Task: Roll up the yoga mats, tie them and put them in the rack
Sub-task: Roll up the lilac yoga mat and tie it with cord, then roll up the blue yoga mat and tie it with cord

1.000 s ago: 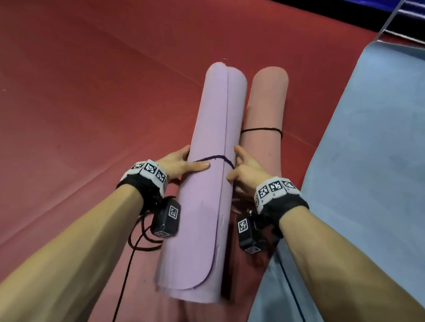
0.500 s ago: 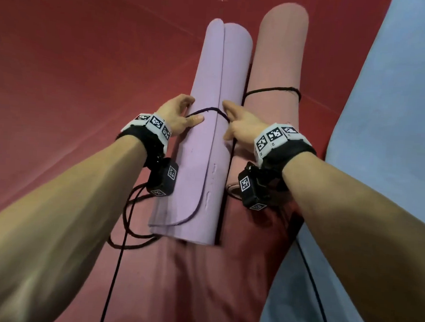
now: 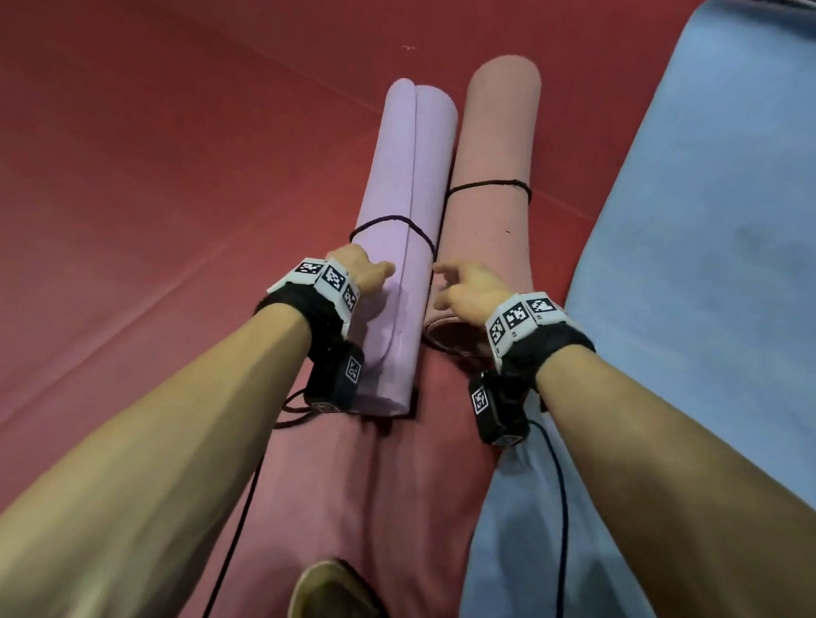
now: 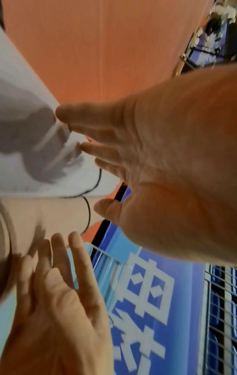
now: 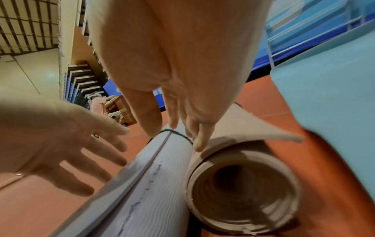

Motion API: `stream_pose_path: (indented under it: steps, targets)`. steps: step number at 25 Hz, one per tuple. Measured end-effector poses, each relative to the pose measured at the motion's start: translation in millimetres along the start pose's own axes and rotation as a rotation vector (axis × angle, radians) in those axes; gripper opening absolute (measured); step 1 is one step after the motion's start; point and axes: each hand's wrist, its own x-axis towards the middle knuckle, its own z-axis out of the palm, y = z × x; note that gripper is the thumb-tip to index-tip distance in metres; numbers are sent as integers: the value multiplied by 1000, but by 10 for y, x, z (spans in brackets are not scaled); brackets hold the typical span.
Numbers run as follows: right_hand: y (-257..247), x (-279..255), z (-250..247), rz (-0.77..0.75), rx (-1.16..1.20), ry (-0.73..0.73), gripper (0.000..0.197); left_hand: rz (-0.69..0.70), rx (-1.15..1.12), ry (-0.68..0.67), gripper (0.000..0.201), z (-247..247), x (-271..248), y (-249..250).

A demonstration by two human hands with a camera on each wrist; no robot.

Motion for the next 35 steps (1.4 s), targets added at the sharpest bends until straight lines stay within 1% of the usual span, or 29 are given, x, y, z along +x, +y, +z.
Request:
stream_pose_path:
  steps: [2,4,7,9,11,12,13,15,18,21,22,24,27,29,32,33,35]
  targets:
    - [53,-366,-193,21,-2,44,57,60,-14,38,41,-21,-300,232]
    - [131,-705,-398,54,14,97,50,120,-69,47,39,-38,-596,495]
    - [321,-1315,-732,88,46,192,43,233,-215,-13,37,-13,-1106,926]
    - [435,-1762,-971,123,62,239,38,296,-285,-55,41,38,-1449,1195]
    - [542,-2165,-1201,169,93,286,36,380,-291,-67,52,74,-1752,1442]
    - [571,-2299,-1284,190,110,303,37,401,-314,-71,50,83,-1894,1533]
    - [610,-2451,-1377,203,120,330,38,428,-349,-78,44,100,-2049,1652]
    - [719,-2686,-1475,217,120,366,39,434,-440,-92,31,224,-2266,1833]
    - [951,-2997,-1495,245,112,386,36,440,-475,-128,18,483,-2488,2055]
    - [1254,-3345,-1396,297,75,354,27,437,-442,-203,16,837,-2627,2188]
    - [1385,-3459,-1339,314,49,326,23,441,-411,-230,17,995,-2693,2220]
    - [1668,-3677,-1179,371,4,247,23,449,-340,-287,19,1358,-2802,2257]
    - [2072,-3982,-885,437,-16,144,30,447,-246,-353,19,1939,-2914,2231]
    - [2273,-4153,-699,457,-56,75,37,434,-202,-394,20,2263,-2972,2148]
    - [2565,-4375,-447,501,-97,-41,41,391,-173,-455,20,2667,-3061,1988]
    - [2631,-4436,-381,513,-117,-81,45,383,-166,-469,20,2771,-3077,1931]
    - [2740,-4505,-275,519,-183,-144,61,381,-148,-486,18,2906,-3130,1816]
